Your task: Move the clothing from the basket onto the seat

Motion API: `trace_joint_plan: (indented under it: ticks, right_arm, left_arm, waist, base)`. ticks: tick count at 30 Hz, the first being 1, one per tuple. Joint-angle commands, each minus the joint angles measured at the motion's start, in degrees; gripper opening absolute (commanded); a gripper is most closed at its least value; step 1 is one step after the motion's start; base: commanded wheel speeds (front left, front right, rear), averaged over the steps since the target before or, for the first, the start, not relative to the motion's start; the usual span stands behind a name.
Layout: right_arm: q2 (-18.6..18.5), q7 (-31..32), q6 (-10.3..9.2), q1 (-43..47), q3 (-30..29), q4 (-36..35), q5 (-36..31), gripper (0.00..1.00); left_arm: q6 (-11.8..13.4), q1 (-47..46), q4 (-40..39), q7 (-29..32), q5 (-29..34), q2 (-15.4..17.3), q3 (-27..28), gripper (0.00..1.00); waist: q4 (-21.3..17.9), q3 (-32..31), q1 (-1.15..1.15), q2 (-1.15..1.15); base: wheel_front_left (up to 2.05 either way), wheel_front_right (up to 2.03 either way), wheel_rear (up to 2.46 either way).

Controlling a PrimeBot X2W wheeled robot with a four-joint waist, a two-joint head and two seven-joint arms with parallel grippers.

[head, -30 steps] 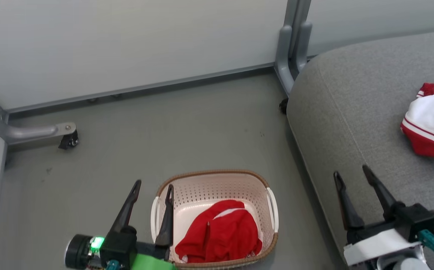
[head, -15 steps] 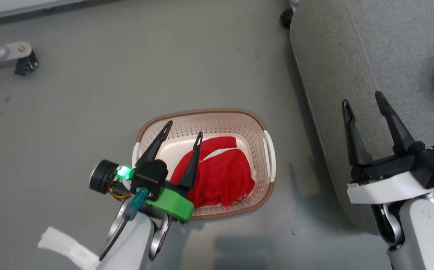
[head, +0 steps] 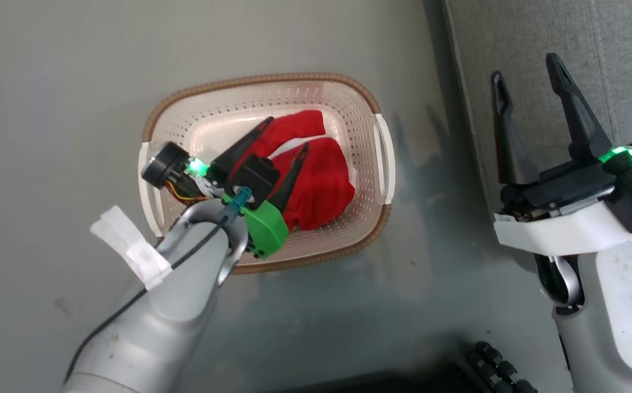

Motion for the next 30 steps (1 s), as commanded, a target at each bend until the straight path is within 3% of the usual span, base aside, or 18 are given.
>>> trace_joint_plan:
  ticks: [1,17,30]
  right_arm:
    - [0.1,0.0,-0.08,-1.7,0.6,-0.6,0.4,1.00]
    - [0.0,0.0,-0.08,-7.1,4.9,-5.3,0.8,1.00]
    - [-0.7,0.0,-0.08,-6.2,5.9,-6.3,0.9,1.00]
  left_arm:
    - [-0.3,-2.4,1.6,-0.1,0.4,1.4,-0.1,1.00]
    - [0.2,-17.4,21.7,0.0,3.2,3.0,-6.9,1.00]
    - [1.3,-20.6,30.6,0.0,3.0,2.5,-8.6,1.00]
  waist:
    - [-4.7,8.5,-0.01,0.14]
    - [-8.6,19.9,-0.01,0.14]
    - [-9.7,22.8,-0.01,0.14]
  base:
    - [0.00,0.00,0.00]
    - [0.00,0.00,0.00]
    - [0.00,0.00,0.00]
